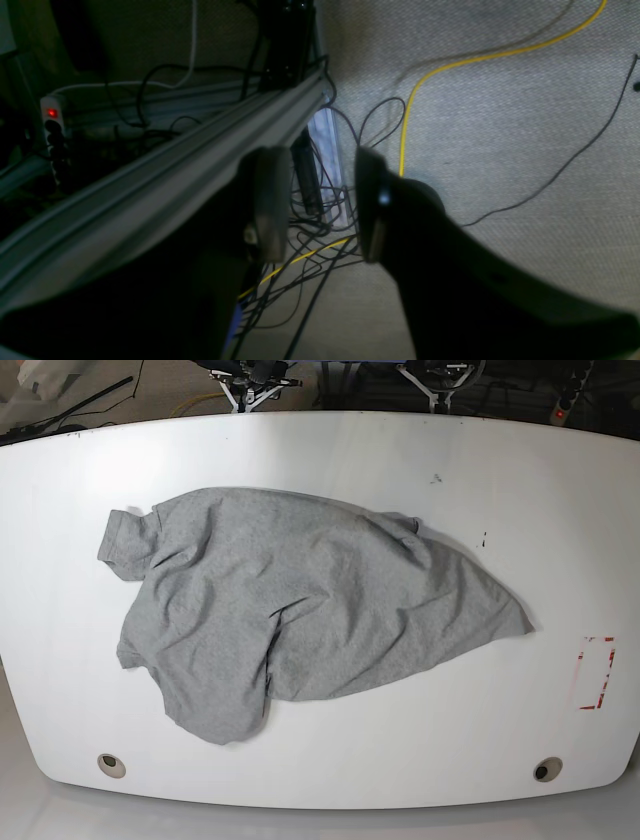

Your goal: Fold the T-shirt properly

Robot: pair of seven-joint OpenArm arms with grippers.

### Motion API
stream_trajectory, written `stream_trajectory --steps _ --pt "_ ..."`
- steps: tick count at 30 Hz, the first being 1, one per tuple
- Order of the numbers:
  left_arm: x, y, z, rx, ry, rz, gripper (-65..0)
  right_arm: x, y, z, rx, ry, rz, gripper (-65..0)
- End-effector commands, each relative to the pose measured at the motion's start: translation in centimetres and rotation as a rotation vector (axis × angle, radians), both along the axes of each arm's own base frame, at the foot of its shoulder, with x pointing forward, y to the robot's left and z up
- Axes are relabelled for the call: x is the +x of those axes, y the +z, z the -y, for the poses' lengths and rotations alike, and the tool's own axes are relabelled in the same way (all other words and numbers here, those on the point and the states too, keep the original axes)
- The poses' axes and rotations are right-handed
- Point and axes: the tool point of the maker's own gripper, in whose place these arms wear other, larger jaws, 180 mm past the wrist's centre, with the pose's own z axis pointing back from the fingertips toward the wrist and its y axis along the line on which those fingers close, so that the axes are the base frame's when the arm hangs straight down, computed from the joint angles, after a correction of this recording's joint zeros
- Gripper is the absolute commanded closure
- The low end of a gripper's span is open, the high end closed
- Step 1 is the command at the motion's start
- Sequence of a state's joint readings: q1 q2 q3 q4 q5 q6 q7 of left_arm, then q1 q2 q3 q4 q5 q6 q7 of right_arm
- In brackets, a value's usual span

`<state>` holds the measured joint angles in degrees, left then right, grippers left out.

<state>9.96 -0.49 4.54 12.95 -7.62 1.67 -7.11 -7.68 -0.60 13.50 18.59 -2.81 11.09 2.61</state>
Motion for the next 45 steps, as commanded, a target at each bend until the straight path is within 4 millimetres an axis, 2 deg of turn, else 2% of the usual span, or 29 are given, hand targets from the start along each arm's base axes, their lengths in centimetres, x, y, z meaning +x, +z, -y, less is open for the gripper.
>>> stream_trajectory --steps 1,7,15,20,24,26,32,35,45 --pt "-1.5 0.0 -0.2 0.004 0.004 -0.021 -48.3 -1.4 -0.1 0.1 -0.002 0.004 -0.020 -20.5" --pt "-2.2 0.1 -0.1 0.004 0.000 -0.030 -48.3 -2.4 -0.1 0.2 -0.004 0.004 -0.033 -20.5" --pt "-2.2 0.1 -0.2 0.006 -0.004 -0.030 -48.3 -2.3 -0.1 0.2 -0.005 0.003 -0.032 -20.5" --pt "-2.2 0.1 -1.6 0.027 -0.009 -0.030 -48.3 -2.4 -0.1 0.3 -0.007 0.004 -0.032 -20.5" --pt "-2.0 0.1 -1.8 0.030 -0.010 -0.027 -48.3 -2.2 -0.1 0.3 -0.007 0.004 -0.030 -20.5" --pt "-1.9 0.1 -1.8 0.030 -0.010 -0.026 -48.3 -1.4 0.0 0.3 -0.007 0.004 -0.018 -20.6" --pt "-1.9 0.1 -1.8 0.030 -0.010 -0.026 -48.3 -1.3 0.0 0.3 -0.006 0.004 -0.018 -20.6" --pt "-1.9 0.1 -1.8 0.030 -0.011 -0.026 -48.3 -0.4 0.0 0.3 -0.006 0.004 -0.004 -20.6" --pt "-1.9 0.1 -1.8 0.029 -0.014 -0.026 -48.3 0.0 0.0 0.3 -0.006 0.004 0.001 -20.6"
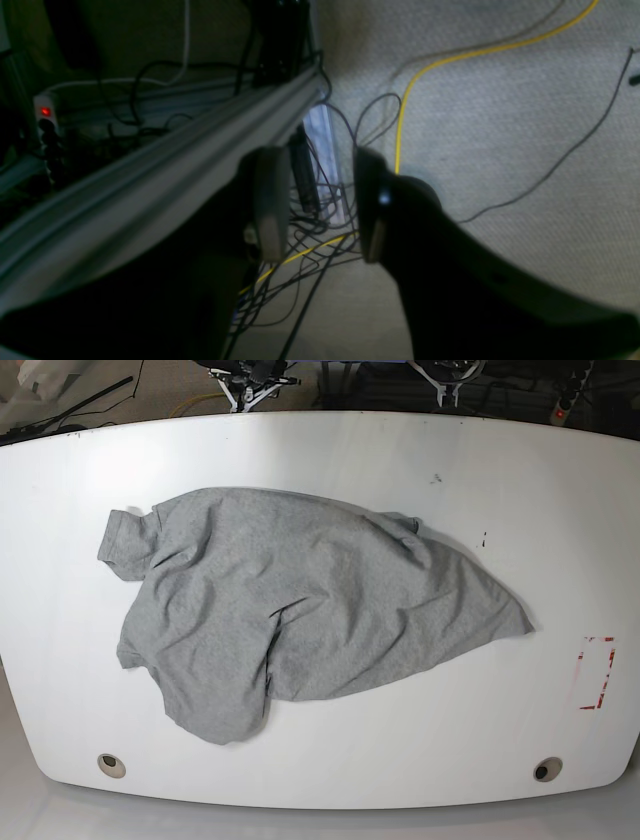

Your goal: Fold the T-shirt properly

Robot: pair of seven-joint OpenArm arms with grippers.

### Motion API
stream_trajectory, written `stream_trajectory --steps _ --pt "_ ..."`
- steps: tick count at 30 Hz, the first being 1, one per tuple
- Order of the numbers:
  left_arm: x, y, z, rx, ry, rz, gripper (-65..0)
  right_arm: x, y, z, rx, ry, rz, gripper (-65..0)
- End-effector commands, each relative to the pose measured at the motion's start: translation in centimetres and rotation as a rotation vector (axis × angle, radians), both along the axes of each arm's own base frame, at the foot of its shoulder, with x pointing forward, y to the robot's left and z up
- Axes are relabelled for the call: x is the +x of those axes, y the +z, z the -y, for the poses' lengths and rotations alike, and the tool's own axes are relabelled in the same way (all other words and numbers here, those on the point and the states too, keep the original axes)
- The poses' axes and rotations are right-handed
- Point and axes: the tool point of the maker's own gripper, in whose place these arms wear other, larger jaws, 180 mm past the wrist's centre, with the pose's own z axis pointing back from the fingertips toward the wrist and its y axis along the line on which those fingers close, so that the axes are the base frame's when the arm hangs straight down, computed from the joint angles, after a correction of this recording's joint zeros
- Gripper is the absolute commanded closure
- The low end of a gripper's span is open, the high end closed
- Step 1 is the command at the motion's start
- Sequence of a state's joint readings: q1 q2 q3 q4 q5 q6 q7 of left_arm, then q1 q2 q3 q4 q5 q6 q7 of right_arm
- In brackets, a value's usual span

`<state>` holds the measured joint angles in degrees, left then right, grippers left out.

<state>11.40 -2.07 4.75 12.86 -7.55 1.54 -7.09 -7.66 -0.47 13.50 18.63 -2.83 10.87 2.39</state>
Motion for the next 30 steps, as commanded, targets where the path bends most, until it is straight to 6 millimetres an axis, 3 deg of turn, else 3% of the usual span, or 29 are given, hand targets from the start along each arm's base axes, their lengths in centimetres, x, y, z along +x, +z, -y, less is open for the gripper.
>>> stream_trajectory --steps 1,30 --pt "-0.15 0.03 -0.07 0.005 -0.004 0.001 -48.3 0.01 0.02 0.07 0.000 0.004 0.004 -20.6" --pt "-0.07 0.03 -0.17 0.006 -0.003 0.001 -48.3 -0.29 -0.01 0.76 -0.011 0.005 -0.001 -20.6"
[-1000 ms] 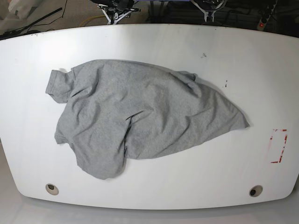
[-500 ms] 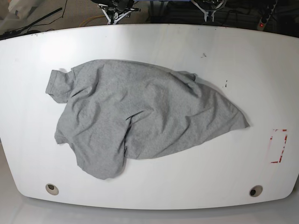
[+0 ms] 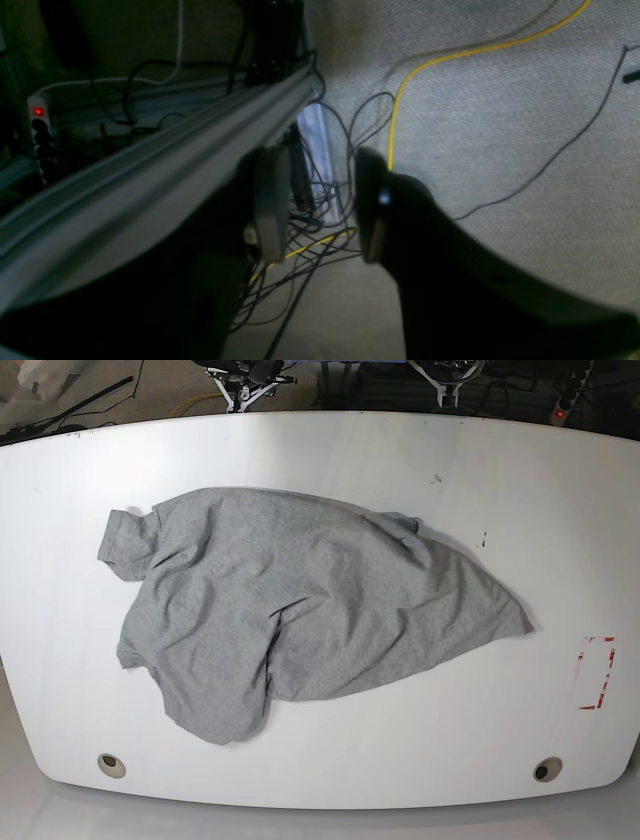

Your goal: Fold the T-shirt properly

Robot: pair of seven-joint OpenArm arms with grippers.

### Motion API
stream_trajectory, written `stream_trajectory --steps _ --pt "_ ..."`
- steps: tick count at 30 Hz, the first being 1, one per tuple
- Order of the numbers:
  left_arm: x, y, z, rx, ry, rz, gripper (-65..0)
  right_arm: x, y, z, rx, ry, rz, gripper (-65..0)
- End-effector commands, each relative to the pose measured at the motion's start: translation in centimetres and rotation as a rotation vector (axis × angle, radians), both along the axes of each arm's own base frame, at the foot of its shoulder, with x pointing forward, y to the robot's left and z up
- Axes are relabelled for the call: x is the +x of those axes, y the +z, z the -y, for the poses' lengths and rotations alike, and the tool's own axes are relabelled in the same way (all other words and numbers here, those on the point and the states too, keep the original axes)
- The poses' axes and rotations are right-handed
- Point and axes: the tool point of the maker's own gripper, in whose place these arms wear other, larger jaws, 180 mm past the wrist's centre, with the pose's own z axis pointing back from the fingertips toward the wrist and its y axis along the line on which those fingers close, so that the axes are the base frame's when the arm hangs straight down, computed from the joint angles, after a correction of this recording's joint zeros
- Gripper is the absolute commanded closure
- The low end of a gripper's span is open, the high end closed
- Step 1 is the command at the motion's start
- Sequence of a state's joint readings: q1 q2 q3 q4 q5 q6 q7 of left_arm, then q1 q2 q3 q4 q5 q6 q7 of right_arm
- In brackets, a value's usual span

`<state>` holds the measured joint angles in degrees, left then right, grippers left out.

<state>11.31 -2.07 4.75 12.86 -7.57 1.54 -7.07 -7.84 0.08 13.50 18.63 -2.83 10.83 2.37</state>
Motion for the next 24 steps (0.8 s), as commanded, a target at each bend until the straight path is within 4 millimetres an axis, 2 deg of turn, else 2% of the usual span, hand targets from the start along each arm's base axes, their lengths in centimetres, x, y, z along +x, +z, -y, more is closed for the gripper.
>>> stream_trajectory --steps 1,14,18,24 --pt "-0.2 0.0 -0.2 0.006 -0.003 0.000 -48.3 -0.1 0.0 0.1 -0.001 0.004 0.003 -20.6" --pt "0.1 0.1 -0.2 0.007 -0.004 0.009 -48.3 -0.3 0.0 0.1 -0.001 0.005 0.000 -20.3" --pt "0.3 0.2 -1.3 0.024 -0.008 0.014 -48.3 -0.3 0.0 0.1 -0.001 0.005 0.000 -20.3" --pt "0.3 0.2 -1.6 0.028 -0.009 0.014 -48.3 -0.3 0.0 0.1 -0.001 0.005 0.000 -20.3"
